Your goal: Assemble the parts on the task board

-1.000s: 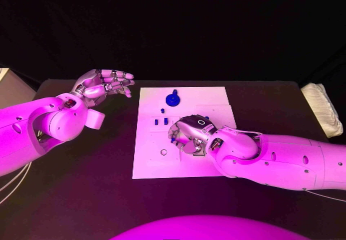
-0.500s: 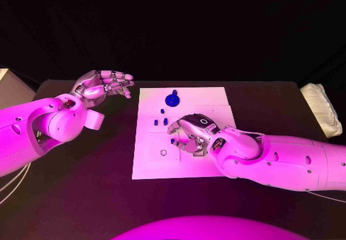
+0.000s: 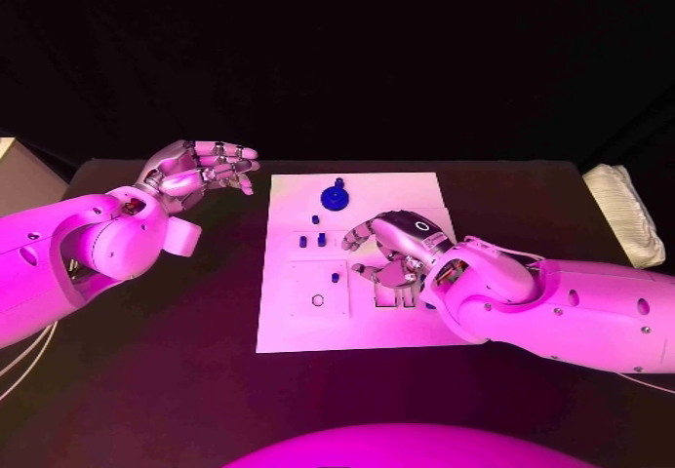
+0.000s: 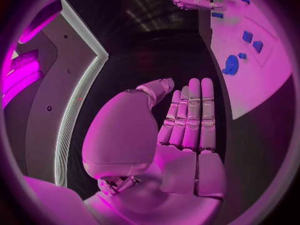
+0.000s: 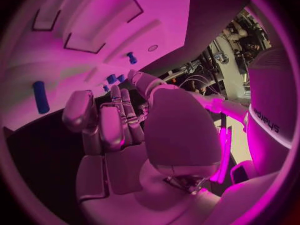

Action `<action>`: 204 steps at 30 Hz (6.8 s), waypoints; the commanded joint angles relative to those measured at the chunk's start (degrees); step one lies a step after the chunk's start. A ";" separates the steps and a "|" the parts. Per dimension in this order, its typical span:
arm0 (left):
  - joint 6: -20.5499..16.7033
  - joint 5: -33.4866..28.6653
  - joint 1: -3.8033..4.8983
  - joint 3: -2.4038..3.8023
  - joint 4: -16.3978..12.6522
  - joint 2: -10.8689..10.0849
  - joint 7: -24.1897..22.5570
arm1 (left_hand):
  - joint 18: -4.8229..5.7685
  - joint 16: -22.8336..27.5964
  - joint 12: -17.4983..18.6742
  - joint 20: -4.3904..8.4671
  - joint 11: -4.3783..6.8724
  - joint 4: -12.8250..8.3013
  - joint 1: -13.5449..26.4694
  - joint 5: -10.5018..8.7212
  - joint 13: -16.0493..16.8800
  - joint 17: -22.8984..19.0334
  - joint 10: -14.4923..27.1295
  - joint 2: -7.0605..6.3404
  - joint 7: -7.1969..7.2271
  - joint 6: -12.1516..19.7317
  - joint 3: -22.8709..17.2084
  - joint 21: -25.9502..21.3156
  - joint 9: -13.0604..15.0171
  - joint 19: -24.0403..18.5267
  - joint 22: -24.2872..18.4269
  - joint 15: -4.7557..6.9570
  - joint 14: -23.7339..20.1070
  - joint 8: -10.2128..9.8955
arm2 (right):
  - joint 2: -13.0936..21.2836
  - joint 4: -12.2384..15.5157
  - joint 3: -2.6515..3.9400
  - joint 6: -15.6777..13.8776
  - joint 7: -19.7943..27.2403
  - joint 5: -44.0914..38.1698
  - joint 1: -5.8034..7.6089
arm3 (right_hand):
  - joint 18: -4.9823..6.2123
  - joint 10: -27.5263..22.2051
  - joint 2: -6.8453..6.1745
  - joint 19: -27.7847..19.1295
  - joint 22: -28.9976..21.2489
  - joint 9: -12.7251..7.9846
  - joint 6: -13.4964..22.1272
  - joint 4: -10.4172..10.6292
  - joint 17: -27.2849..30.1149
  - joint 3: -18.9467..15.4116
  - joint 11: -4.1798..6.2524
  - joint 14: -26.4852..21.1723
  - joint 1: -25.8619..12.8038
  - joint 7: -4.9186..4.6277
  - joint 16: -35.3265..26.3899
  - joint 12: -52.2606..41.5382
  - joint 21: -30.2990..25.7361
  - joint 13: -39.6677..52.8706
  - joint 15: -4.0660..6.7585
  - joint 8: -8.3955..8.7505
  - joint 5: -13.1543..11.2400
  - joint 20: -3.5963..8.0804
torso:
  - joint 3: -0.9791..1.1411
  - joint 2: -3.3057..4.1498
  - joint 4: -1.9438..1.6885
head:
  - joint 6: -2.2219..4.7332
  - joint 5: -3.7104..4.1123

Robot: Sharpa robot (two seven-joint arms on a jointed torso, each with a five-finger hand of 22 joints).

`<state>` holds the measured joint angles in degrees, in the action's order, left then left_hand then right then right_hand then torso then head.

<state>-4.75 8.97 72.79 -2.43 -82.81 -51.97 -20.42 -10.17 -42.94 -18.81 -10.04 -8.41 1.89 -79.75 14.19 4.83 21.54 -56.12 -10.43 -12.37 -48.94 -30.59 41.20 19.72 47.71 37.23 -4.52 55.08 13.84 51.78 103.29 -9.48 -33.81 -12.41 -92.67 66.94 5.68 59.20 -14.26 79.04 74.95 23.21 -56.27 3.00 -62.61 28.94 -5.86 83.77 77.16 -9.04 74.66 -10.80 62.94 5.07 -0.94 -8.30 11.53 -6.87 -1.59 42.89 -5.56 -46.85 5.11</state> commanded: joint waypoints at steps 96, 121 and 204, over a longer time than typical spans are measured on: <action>1.57 -0.96 -0.58 0.02 0.60 0.80 -0.38 | -0.11 0.52 0.21 -0.15 -0.36 0.19 0.61 -0.18 -0.09 0.11 0.02 -0.01 -0.12 0.22 0.57 -0.15 -0.10 -0.50 -0.04 -0.38 0.33 -0.39 | -5.22 0.73 0.72 6.24 1.42 6.52 1.75 | -2.39 13.09 4.18 4.54 9.96 4.87 -8.16 -1.96 -3.69 7.08 4.07 1.87 1.50 3.04 3.17 -5.29 10.29 3.38 3.29 -4.88 -5.35 3.08 | -0.22 -0.29 0.06 | 0.11 -0.86; 1.44 -0.99 -0.62 0.02 0.39 0.57 -0.15 | -0.13 0.56 0.22 -0.19 -0.35 0.23 0.67 -0.17 -0.09 0.16 0.03 -0.01 -0.12 0.24 0.64 -0.24 -0.11 -0.48 -0.09 -0.38 0.35 -0.39 | -9.23 -1.27 -0.32 11.06 0.18 -1.33 -1.14 | -2.44 13.14 4.14 4.63 10.09 5.20 -8.05 -2.24 -3.82 7.19 4.02 1.90 1.41 2.96 3.25 -5.16 10.52 3.60 3.25 -5.02 -5.09 3.08 | -0.07 -0.10 0.16 | -0.37 -1.52; 1.75 -1.00 -0.64 0.01 0.82 0.29 0.87 | -0.15 0.75 0.30 -0.33 -0.45 0.55 1.05 -0.23 -0.13 0.32 0.17 0.05 -0.22 0.42 0.88 -0.58 -0.19 -0.41 -0.28 -0.49 0.35 -0.48 | -8.34 -0.58 -1.09 0.01 -0.99 -3.63 -2.52 | -0.60 -3.69 -0.68 0.65 7.22 4.23 3.07 1.10 2.38 -3.95 0.08 -0.14 -1.04 1.29 -0.43 -1.96 -0.86 2.76 -0.12 2.15 -1.45 0.17 | -0.17 -0.23 0.15 | -0.71 -0.89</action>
<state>-4.03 8.26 72.14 -2.45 -81.94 -51.78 -19.38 -10.17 -42.53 -18.81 -10.24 -8.61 2.39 -79.26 14.19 4.77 21.76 -55.92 -10.46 -12.36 -48.95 -30.10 40.97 19.59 47.50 37.02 -4.73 55.29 13.59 43.21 102.37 -10.59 -28.99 -15.50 -96.98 64.49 3.96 56.22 -15.12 79.98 74.95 27.53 -53.60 3.82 -60.57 26.22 -5.68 83.60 75.44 -7.80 74.46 -12.30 62.64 7.76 -0.64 -6.47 9.90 -6.69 -1.75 42.68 -5.42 -47.64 4.11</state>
